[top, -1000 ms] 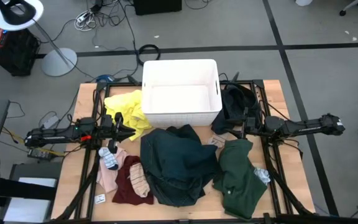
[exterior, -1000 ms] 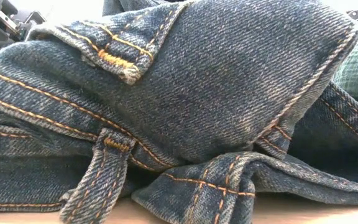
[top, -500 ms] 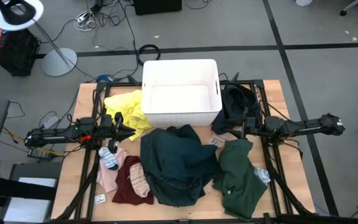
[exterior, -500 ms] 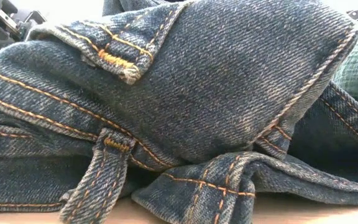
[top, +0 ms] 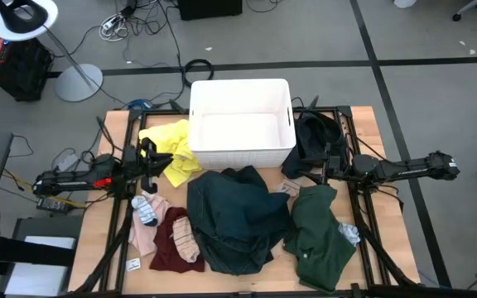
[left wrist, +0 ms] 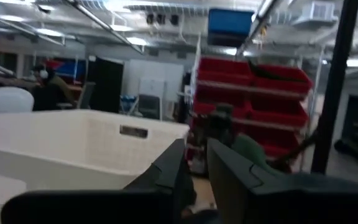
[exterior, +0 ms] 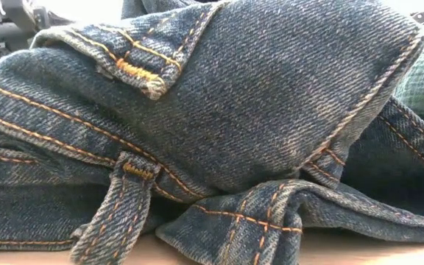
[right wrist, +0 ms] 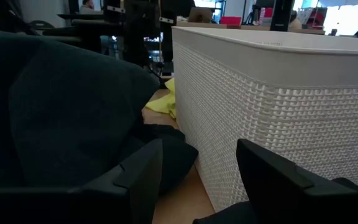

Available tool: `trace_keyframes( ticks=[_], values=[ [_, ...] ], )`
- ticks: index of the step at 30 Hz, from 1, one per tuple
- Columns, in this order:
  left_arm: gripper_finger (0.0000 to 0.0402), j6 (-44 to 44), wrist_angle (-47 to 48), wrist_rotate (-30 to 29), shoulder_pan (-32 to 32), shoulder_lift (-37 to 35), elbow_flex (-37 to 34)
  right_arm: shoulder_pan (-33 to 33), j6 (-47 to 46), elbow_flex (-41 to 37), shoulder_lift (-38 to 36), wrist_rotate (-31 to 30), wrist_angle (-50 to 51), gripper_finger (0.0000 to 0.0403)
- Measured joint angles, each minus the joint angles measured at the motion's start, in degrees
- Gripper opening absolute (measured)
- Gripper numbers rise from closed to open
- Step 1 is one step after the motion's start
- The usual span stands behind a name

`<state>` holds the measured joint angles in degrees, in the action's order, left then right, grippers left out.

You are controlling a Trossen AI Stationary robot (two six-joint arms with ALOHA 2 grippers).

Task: Sort clothes
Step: Put the yellow shirt into the white laundry bin

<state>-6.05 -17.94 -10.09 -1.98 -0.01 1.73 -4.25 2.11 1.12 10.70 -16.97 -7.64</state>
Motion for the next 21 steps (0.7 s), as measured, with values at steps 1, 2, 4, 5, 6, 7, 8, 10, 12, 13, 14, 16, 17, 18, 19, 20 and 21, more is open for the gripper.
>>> trace_keyframes(
  ticks=[1,2,4,5,6,7,8,10,12,13,14,16,17,18,19,20,21],
  values=[
    [0.0073,-0.1,-0.8,-0.6,0.0,0.0,0.0,0.0,0.0,0.0,0.0,0.0,0.0,0.0207],
    [0.0073,-0.4,-1.4,-0.8,0.0,0.0,0.0,0.0,0.0,0.0,0.0,0.0,0.0,0.0207],
    [0.0073,-2.2,-1.9,-0.8,0.0,0.0,0.0,0.0,0.0,0.0,0.0,0.0,0.0,0.0207],
    [0.0073,-3.4,-1.9,-0.9,0.0,0.0,0.0,0.0,0.0,0.0,0.0,0.0,0.0,0.0207],
    [0.0073,-4.4,-1.8,-0.9,0.0,0.0,0.0,0.0,0.0,0.0,0.0,0.0,0.0,0.0207],
    [0.0073,-5.1,-1.6,-0.9,0.0,0.0,0.0,0.0,0.0,0.0,0.0,0.0,0.0,0.0207],
    [0.0073,-6.0,-1.4,-0.9,0.0,0.0,0.0,0.0,0.0,0.0,0.0,0.0,0.0,0.0207],
    [0.0073,-6.4,-0.6,-1.0,0.0,0.0,0.0,0.0,0.0,0.0,0.0,0.0,0.0,0.0207],
    [0.0073,-6.4,2.9,-1.0,0.0,0.0,1.1,0.0,0.0,0.0,0.0,0.0,0.0,0.0207],
    [0.0073,-6.4,5.6,-1.0,0.0,0.0,2.1,0.0,0.0,0.0,0.0,0.0,0.0,0.0207],
    [0.0073,-6.4,8.9,-1.0,0.0,0.0,3.1,0.0,0.0,0.0,0.0,0.0,0.0,0.0207],
    [0.0073,-6.3,16.3,-1.0,0.0,0.0,5.5,0.0,0.0,0.0,0.0,0.0,0.0,0.0207],
    [0.0073,-6.2,19.6,-1.0,0.0,0.0,6.5,0.0,0.0,0.0,0.0,0.0,0.0,0.0207],
    [0.0073,-6.1,22.3,-1.0,0.0,0.0,7.5,0.0,0.0,0.0,0.0,0.0,0.0,0.0207],
    [0.0073,-6.1,24.4,-1.1,0.0,0.0,8.5,0.0,0.0,0.0,0.0,0.0,0.0,0.0207],
    [0.0073,-6.1,26.0,-1.1,0.0,0.0,9.4,0.0,0.0,0.0,0.0,0.0,0.0,0.0207],
    [0.0073,-6.3,27.4,-1.0,0.0,0.0,10.3,0.0,0.0,0.0,0.0,0.0,0.0,0.0207]
  ],
)
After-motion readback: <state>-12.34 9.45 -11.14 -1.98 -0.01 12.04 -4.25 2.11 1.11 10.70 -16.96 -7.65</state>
